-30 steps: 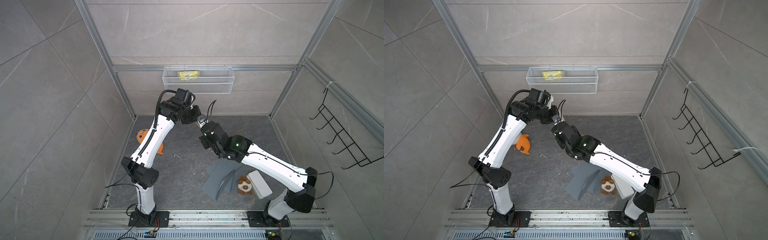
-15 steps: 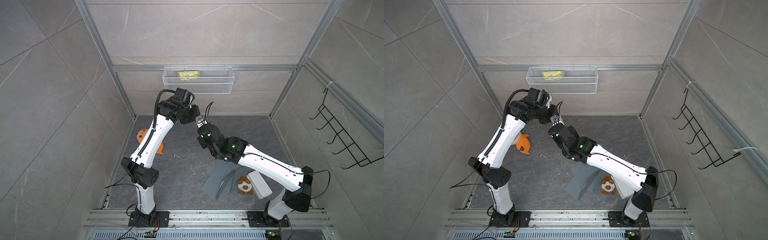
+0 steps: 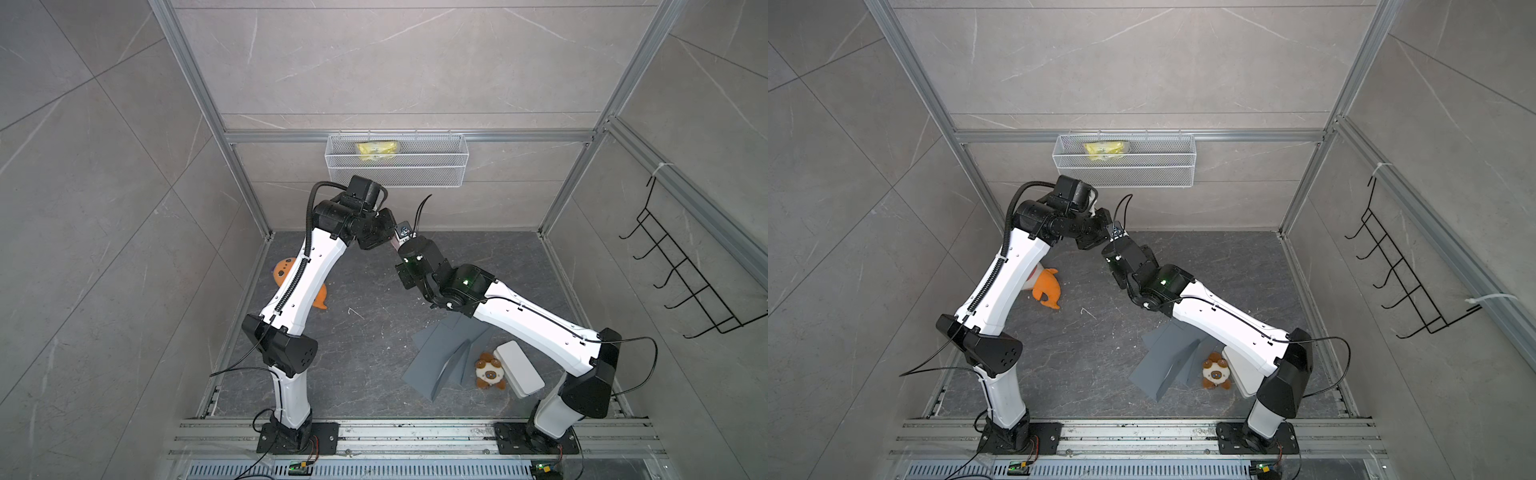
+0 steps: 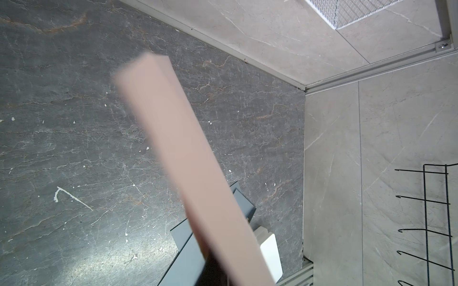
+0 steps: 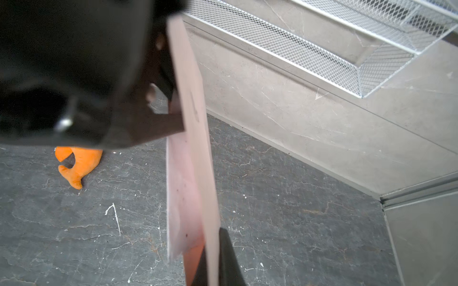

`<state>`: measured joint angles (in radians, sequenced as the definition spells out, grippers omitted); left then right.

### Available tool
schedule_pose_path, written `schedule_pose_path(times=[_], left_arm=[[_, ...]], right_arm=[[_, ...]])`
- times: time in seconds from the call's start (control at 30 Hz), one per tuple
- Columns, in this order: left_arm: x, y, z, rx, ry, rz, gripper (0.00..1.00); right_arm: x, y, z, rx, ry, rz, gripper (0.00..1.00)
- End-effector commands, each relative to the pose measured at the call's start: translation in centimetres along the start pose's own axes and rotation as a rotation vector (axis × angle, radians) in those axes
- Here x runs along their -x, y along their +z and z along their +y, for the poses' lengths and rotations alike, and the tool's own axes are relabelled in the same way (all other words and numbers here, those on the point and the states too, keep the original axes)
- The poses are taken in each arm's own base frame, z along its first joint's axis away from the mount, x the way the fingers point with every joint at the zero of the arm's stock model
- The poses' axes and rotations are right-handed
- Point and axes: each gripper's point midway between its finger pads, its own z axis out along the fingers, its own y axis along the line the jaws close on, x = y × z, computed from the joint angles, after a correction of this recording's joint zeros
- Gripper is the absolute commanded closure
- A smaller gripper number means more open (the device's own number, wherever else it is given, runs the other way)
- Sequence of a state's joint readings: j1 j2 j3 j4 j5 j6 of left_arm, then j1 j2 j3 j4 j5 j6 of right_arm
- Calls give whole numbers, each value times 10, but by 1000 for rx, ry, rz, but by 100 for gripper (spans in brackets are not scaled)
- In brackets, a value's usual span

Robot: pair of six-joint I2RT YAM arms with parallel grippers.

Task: Take the letter paper out of the envelope
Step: Take out the letter paper from the envelope.

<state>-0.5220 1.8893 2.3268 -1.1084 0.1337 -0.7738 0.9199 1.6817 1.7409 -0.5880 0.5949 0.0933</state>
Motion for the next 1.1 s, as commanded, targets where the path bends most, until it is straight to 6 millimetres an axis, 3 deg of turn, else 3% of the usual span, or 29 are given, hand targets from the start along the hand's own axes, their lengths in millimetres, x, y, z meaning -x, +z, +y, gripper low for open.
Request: schedule_pose_path(times=[0.0, 0.3, 0.67, 0.9, 1.07], left_arm=[[5, -32, -27, -107, -5, -31, 100], [4, -26, -27, -106, -17, -15, 100], [16, -55, -38, -138, 7, -92, 100], [23, -74, -61, -251, 18, -132, 100], [25, -77, -76, -338, 31, -133, 100]], right_arm=[[-29, 18, 2, 7, -16, 110, 100], [-19, 8, 13, 110, 5, 90, 100], [-38, 10, 11, 268, 144, 168, 100], [-60, 22, -18, 246, 324, 235, 100], [-73, 29, -57, 186, 561, 232, 100]])
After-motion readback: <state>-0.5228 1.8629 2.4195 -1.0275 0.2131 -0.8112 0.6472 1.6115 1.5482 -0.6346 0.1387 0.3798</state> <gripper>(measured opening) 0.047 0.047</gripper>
